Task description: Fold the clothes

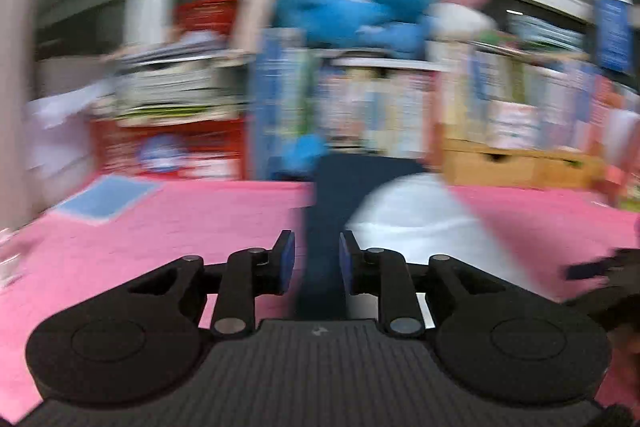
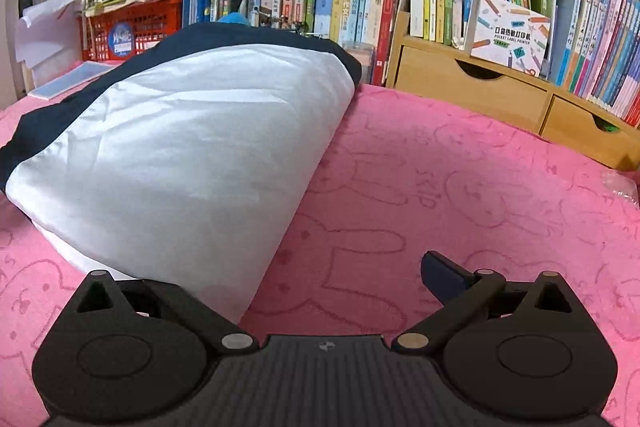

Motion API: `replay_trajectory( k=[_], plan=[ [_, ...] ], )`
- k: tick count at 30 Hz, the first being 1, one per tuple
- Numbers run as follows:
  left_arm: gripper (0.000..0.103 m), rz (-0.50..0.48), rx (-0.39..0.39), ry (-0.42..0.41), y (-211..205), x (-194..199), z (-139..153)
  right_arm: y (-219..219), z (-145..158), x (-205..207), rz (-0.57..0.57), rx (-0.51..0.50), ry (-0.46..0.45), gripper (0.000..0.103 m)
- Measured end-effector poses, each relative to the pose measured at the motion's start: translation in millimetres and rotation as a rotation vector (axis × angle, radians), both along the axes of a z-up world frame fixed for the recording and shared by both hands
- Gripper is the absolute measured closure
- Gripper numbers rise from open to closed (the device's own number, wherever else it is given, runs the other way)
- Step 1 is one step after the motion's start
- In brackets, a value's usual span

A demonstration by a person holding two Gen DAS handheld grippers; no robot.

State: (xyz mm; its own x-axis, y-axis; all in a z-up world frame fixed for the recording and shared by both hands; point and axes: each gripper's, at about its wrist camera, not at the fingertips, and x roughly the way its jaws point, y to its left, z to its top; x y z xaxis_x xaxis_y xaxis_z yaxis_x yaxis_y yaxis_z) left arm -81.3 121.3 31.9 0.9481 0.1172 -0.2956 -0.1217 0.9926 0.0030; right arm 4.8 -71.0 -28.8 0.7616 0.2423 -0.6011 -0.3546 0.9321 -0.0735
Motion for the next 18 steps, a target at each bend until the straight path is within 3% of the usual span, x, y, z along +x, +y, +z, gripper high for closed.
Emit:
replay_trajectory(
  k=[3,6,7,9,12,15,18],
  plan=[
    [0.079,-0.013,0.091,0.110,-22,40,-25,-1,0,-1,-0.001,-0.003,-0.006,0.000],
    [0.082,0.009,0.094,0.262,-10,65,-50,-12,1,-13,0.046,-0.083,-0.077,0.000],
    [0.085,-0.002,0.057,0.265,-1,64,-50,-18,1,-21,0.087,-0.136,-0.133,0.000],
    [0.089,-0.010,0.132,0.278,-1,59,-52,-21,-2,-37,0.148,-0.227,-0.220,0.000],
    [0.090,-0.016,0.223,0.289,-14,60,-56,-5,-7,-47,0.176,-0.305,-0.290,0.001],
    [0.090,-0.014,0.252,0.294,-16,59,-59,20,-11,-51,0.246,-0.357,-0.345,0.002],
    [0.090,-0.025,0.256,0.299,-12,59,-59,22,-15,-47,0.220,-0.457,-0.380,0.004]
  ],
)
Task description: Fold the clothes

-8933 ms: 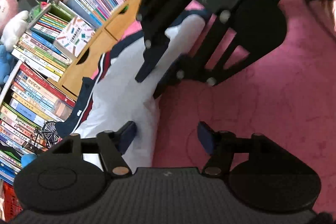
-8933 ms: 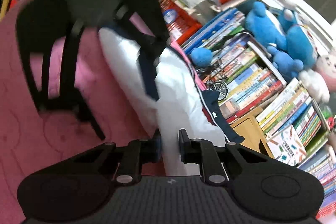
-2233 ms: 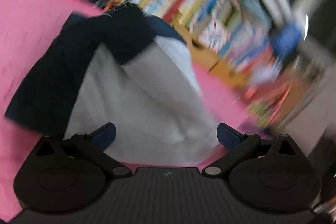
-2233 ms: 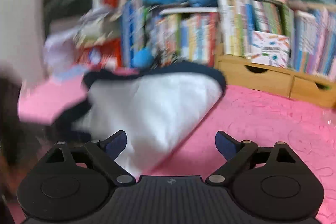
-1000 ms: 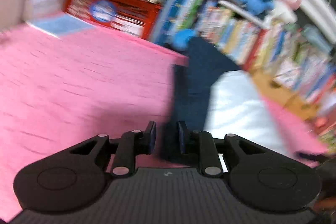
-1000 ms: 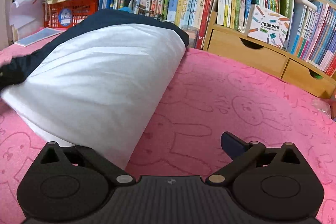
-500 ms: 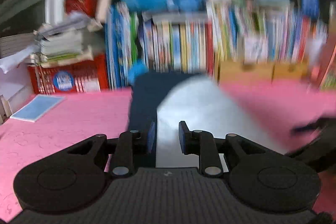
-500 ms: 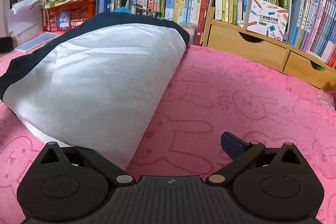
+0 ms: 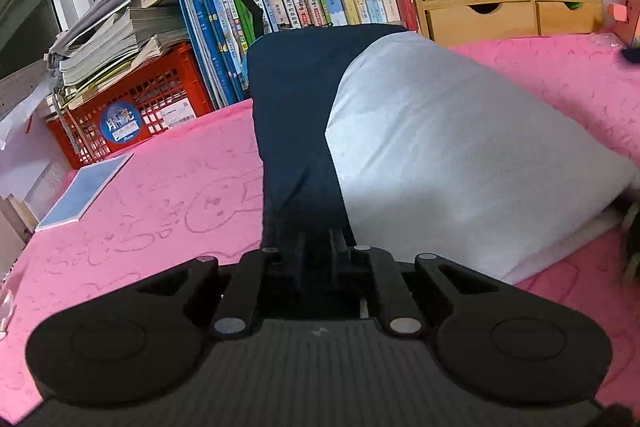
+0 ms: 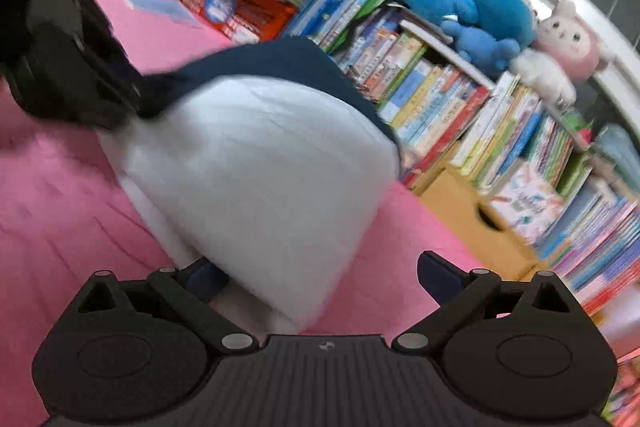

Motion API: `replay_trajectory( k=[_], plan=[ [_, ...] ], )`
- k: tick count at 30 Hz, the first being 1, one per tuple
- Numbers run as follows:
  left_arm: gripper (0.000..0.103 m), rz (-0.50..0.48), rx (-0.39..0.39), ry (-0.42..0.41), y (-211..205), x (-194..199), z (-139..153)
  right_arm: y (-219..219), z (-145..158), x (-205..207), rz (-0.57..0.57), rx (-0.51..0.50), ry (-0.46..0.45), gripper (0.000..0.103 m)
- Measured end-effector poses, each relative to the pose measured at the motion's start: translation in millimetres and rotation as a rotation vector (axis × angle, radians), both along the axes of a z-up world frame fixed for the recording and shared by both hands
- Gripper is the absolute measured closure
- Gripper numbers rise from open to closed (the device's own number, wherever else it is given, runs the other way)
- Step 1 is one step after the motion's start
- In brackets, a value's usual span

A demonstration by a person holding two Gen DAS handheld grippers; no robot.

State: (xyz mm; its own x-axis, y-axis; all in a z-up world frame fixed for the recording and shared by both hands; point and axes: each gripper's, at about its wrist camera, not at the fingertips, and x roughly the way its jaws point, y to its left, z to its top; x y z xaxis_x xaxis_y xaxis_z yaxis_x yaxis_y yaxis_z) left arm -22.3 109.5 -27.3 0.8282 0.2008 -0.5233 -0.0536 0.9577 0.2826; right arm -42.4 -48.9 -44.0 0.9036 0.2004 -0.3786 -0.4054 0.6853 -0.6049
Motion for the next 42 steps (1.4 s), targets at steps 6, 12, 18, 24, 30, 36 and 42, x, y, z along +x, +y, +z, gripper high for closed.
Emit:
replay_trajectory(
  k=[6,12,18,24,30,36,42],
  plan=[
    [0.090,-0.009,0.034,0.005,-7,-1,-1,-20,4,-1,-0.034,-0.012,-0.005,0.003],
    [0.090,-0.026,0.060,0.008,-8,-4,-2,7,-5,13,-0.016,-0.071,-0.018,0.044],
    [0.090,-0.093,0.178,0.006,-25,-21,-7,-2,-7,-30,0.044,-0.300,-0.265,0.045],
    [0.068,-0.130,0.146,-0.013,-18,-49,-6,-20,-5,-62,0.025,-0.336,-0.239,0.044],
    [0.068,-0.126,0.184,-0.035,-24,-54,-8,-40,-9,-85,0.074,-0.197,0.007,0.035],
    [0.068,-0.120,0.126,-0.030,-17,-53,-4,-73,48,-96,0.208,0.164,0.188,0.003],
    [0.068,-0.122,0.113,-0.032,-15,-55,-3,-17,76,-15,0.134,0.378,0.296,0.060]
  ],
)
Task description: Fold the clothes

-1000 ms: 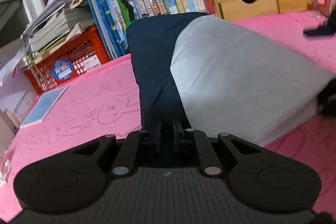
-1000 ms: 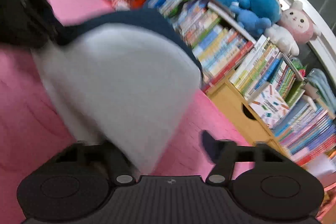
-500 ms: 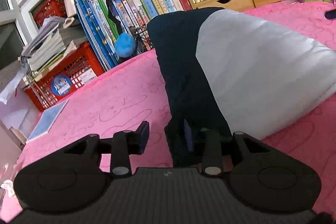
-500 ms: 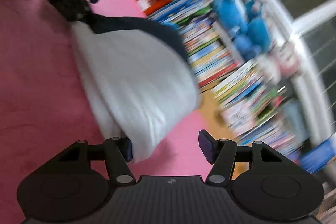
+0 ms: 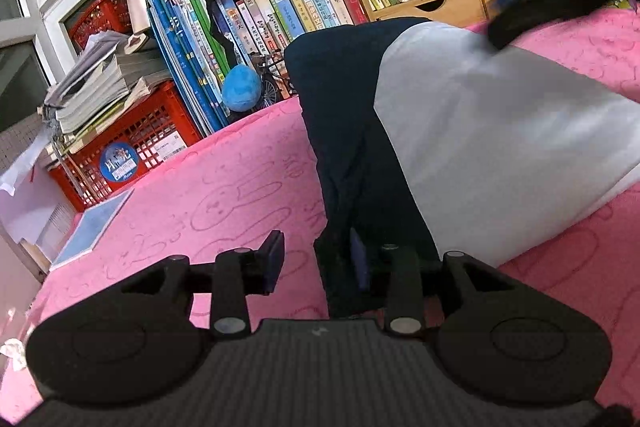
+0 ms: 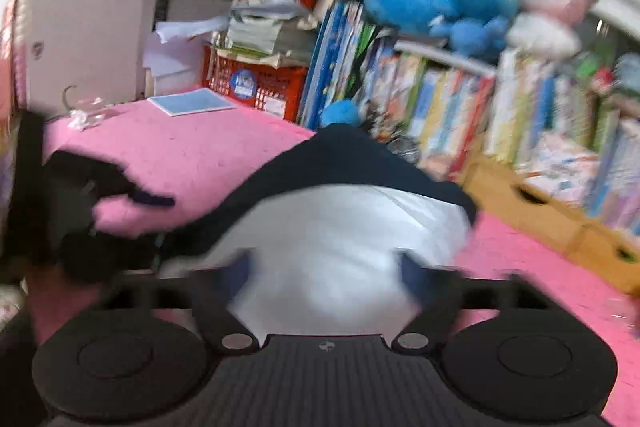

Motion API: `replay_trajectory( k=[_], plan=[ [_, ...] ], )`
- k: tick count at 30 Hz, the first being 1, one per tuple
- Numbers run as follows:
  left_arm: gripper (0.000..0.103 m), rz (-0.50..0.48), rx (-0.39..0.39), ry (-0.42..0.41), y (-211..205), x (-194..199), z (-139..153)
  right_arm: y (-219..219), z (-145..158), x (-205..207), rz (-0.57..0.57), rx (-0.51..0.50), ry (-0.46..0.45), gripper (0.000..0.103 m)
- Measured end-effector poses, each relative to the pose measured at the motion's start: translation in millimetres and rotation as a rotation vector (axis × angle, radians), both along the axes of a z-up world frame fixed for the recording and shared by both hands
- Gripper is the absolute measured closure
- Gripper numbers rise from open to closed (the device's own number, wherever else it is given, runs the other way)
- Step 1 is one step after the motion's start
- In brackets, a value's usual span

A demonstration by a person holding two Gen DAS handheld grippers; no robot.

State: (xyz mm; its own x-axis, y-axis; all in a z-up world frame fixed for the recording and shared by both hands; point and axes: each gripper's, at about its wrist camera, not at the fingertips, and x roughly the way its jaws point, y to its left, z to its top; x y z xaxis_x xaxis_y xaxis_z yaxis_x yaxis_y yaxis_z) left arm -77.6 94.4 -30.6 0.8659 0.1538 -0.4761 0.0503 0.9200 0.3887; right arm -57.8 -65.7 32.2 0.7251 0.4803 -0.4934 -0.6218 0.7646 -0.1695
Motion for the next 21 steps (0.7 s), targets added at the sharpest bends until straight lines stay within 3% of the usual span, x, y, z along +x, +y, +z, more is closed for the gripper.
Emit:
replay_trajectory(
  k=[3,6,10,15,18,20,21],
  plan=[
    [0.068,-0.002,-0.028,0.005,4,1,1,47,-13,72,-0.038,-0.034,0.121,0.082],
    [0.068,-0.004,-0.043,0.007,6,0,2,85,-23,133,-0.066,-0.049,0.178,0.088],
    [0.068,-0.007,-0.127,0.019,16,1,6,117,-27,189,-0.092,-0.063,0.221,0.088],
    [0.068,-0.009,-0.226,0.035,30,4,9,133,-53,223,-0.101,-0.038,0.236,0.088],
    [0.063,0.002,-0.254,0.037,34,3,10,124,-52,229,-0.116,0.026,0.269,0.082],
    [0.057,0.009,-0.254,0.036,34,3,10,111,-39,221,-0.128,0.102,0.291,0.058],
    [0.056,0.013,-0.255,0.036,35,3,10,95,-30,211,-0.121,0.161,0.293,0.039]
  ],
)
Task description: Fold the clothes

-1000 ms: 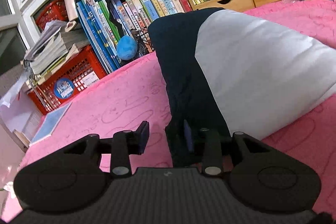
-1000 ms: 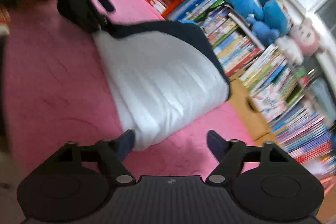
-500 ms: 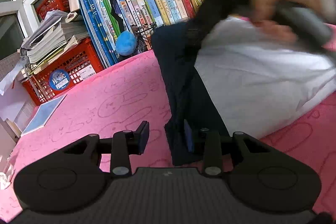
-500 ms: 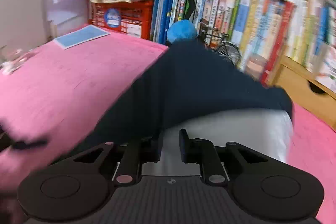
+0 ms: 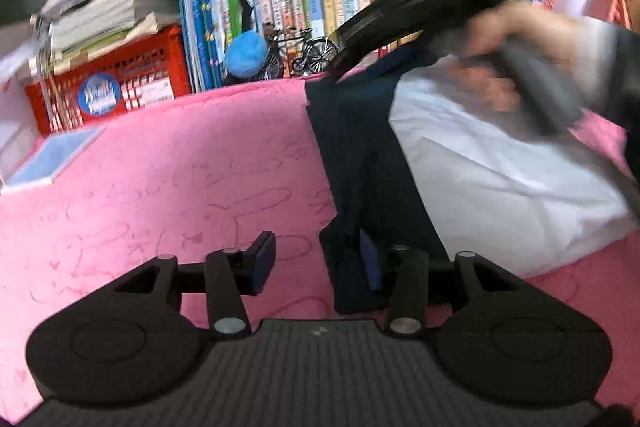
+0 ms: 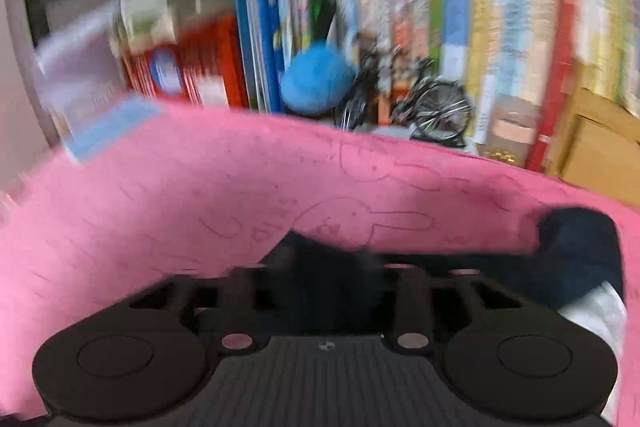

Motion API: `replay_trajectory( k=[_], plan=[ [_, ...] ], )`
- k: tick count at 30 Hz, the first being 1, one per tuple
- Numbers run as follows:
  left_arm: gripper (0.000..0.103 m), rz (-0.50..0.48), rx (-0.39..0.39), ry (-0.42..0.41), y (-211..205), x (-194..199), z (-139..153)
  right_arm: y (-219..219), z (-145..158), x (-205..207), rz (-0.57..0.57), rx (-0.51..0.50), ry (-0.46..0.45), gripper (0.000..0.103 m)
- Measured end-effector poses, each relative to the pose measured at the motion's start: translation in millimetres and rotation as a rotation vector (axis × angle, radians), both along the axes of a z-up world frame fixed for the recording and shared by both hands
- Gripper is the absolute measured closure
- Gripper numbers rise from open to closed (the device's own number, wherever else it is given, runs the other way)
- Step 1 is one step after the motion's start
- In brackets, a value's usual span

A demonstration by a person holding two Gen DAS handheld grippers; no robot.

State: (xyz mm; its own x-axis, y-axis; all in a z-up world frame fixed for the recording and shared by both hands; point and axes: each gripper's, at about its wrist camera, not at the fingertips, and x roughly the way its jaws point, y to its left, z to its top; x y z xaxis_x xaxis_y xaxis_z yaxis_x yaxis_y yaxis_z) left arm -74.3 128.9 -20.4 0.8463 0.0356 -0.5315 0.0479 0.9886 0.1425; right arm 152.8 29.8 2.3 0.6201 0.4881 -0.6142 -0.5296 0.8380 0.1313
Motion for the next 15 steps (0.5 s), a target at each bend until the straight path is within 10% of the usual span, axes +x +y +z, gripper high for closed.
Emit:
replay_trajectory(
  k=[5,15],
  plan=[
    [0.052,0.018,-0.001,0.002,1,0,0,-75,30,-82,0.041,0.099,-0.105,0.039],
    [0.023,0.110,0.088,0.026,-5,8,12,-148,-27,-206,0.008,-0.045,-0.119,0.046]
  ],
)
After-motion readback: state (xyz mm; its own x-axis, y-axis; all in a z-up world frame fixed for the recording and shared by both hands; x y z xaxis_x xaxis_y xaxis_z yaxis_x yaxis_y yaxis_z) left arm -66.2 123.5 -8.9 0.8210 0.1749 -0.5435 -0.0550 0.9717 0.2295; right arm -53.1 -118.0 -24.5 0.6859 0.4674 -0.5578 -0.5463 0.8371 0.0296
